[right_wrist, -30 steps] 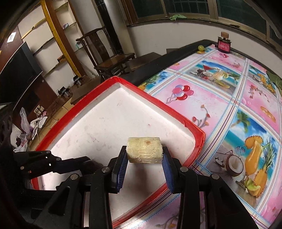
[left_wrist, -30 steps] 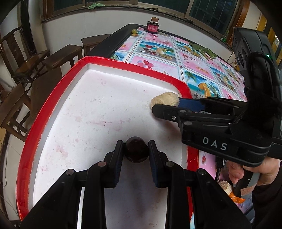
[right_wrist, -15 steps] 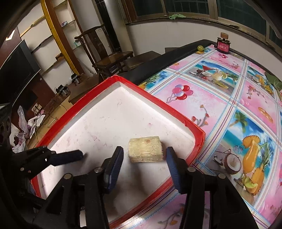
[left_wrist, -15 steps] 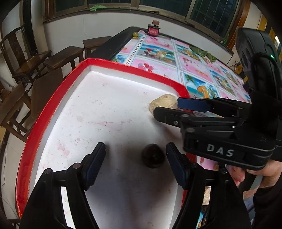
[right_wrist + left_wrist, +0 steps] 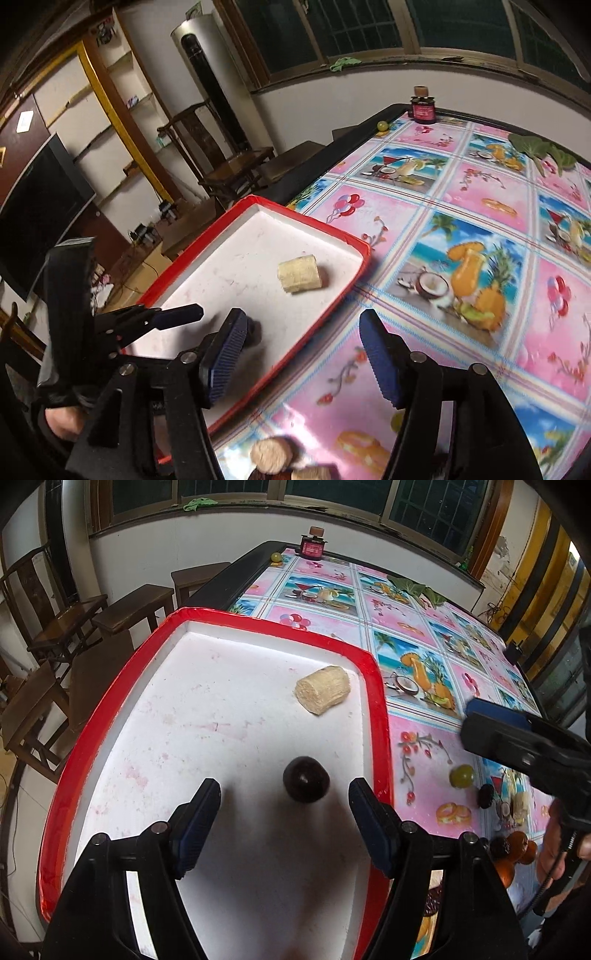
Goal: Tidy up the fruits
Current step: 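Open the left gripper to drop the plum while the right gripper releases the block, then move both grippers back from the tray to the fruit pile, then grasp a beige sugarcane cube with the right gripper while the left gripper grasps a tangerine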
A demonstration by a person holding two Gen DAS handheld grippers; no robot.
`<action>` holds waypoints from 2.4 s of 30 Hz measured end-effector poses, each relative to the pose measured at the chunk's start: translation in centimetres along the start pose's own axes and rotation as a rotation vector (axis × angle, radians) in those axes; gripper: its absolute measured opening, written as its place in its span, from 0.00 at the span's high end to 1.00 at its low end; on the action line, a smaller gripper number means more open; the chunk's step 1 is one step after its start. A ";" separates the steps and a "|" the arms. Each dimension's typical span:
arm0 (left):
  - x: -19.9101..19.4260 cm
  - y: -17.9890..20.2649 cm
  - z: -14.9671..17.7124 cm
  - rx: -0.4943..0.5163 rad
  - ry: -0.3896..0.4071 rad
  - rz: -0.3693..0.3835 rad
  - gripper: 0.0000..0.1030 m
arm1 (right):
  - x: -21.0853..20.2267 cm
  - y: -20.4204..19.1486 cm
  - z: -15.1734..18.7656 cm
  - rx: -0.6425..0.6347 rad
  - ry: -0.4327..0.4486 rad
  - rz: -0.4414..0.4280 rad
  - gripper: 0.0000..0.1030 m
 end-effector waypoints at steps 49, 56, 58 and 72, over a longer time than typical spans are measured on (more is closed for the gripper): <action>-2.8 13.1 6.1 0.245 -0.038 0.135 0.25 | -13.6 11.1 17.2 0.209 0.016 0.309 0.22; -1.3 15.3 7.5 0.310 -0.079 0.158 0.38 | -13.5 11.4 17.3 0.186 0.001 0.332 0.37; -0.9 15.5 7.7 0.310 -0.090 0.161 0.42 | -13.1 11.7 16.8 0.183 -0.004 0.345 0.40; 0.9 16.6 8.0 0.327 -0.124 0.178 0.52 | -9.1 14.0 15.5 0.297 -0.086 0.324 0.53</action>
Point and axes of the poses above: each gripper's, at about its wrist camera, not at the fingertips, and x roughly the way its jaws point, y to its right, z to its underside, the point moved 5 cm from there along x, roughly the way its jaws point, and after that the axes turned 11 degrees about z, right-handed, at the moved point
